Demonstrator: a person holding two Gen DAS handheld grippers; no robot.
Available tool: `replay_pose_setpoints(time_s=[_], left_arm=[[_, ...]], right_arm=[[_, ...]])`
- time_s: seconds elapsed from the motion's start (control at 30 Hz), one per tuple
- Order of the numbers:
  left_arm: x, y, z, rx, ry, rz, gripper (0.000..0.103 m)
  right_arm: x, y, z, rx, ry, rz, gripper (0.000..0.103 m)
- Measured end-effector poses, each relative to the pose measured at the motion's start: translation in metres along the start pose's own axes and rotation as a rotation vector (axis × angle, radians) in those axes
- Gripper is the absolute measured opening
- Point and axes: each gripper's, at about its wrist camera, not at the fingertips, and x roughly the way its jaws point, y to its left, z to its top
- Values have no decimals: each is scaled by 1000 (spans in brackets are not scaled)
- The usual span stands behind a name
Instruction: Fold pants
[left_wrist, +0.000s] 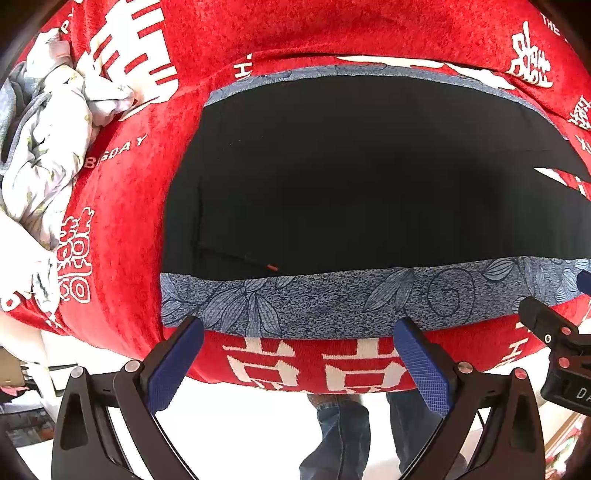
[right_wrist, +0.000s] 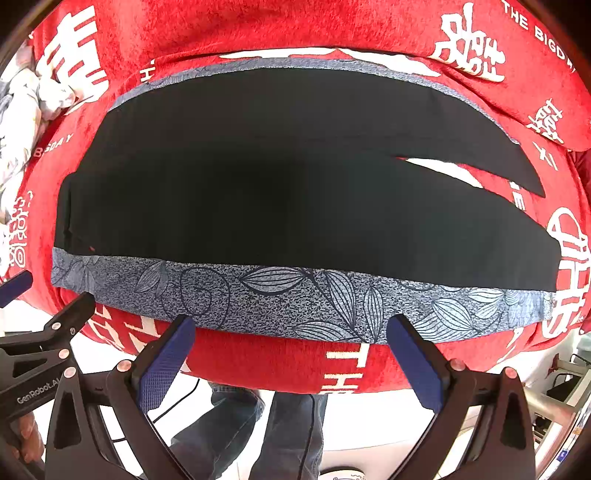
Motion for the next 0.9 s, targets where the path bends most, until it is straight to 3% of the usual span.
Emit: replay_pose_setpoints(time_s=[0.1,0.9], left_arm=[[0,4,7,-4,13,-26,103],[5,17,12,-19,33,6,103]], right_arm=[[1,1,0,-2,4,1,103],[10,4,-1,6,35,10,103]])
